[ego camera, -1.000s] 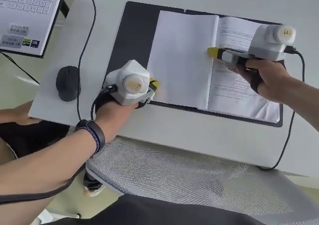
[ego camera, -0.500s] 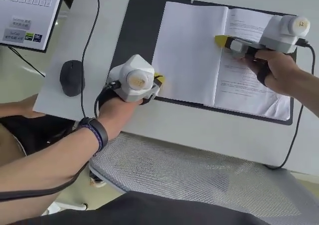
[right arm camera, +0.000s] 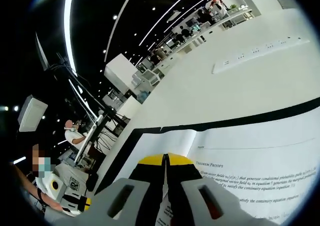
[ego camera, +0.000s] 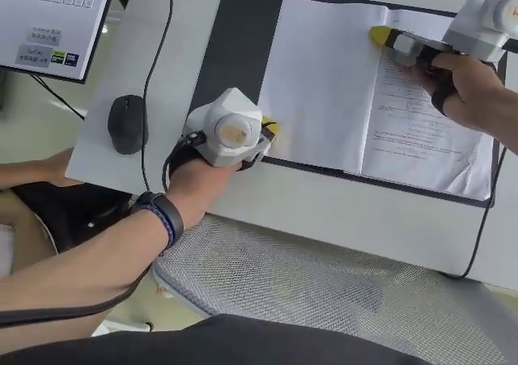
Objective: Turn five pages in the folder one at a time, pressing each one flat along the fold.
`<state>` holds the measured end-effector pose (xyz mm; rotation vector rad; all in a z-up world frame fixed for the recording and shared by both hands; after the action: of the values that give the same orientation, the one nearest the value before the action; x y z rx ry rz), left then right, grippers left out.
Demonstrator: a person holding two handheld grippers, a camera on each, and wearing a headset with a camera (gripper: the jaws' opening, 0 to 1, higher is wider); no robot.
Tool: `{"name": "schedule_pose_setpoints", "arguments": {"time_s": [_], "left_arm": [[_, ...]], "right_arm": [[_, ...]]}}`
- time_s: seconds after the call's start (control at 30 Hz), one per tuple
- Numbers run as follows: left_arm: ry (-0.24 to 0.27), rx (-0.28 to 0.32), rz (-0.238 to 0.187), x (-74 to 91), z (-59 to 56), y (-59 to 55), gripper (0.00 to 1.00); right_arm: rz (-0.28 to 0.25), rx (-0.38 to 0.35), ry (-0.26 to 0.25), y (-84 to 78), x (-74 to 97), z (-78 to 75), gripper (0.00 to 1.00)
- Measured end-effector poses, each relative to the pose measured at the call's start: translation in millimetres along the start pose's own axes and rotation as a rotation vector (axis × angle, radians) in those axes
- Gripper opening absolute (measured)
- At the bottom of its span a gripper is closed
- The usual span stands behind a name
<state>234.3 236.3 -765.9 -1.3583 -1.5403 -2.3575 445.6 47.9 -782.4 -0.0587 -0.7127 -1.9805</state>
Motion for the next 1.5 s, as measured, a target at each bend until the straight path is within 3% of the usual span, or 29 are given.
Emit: {"name": "schedule_pose_setpoints", "arguments": {"time_s": [0.43,0.6,0.8,1.07,1.23,1.5], "left_arm": [[0.003,0.010,0.001,-0.4,-0.2,-0.2,0.00],[0.006,0.015,0.001,-0.6,-0.3,-0.4,0.00],[0.010,0.019,0.000,-1.3,-0.3,-0.9,0.00],[0.006,0.022,-0.006,-1.4,0.1,-1.3,0.00],[0.012,0.021,-0.009,-1.2,-0.3,-1.0,0.00],[0.007,0.016,-0.006,-0.4,-0.3,-0.6,0.00]], "right_arm": [[-0.123,-0.089,-0.021,32.0,-19.8,-14.8,0.00],[-0.126,-0.102,-0.024,39.0,-24.2,-18.9,0.00],[-0.115,-0.069,-0.032,37.8,-24.2,-18.5,0.00],[-0.068,-0.037,-0.013,25.3,-16.0,-16.3,0.00],[0.013,0.043,0.010,3.4,-6.2,-5.7,0.00],[0.059,0.062,0.049,-32.0,16.9,10.5,0.00]]}}
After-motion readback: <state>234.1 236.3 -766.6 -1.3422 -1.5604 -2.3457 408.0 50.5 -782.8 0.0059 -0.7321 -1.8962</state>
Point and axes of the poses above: the centre of the closed fingertips' face, and the gripper's own axes: x roughly backward along the fingers, z roughly to its left, y roughly out of its top, the point moved 6 cm from there along x, roughly backward along the fingers, and after that the axes turned 15 degrees about -x, right-handed, at the moved point
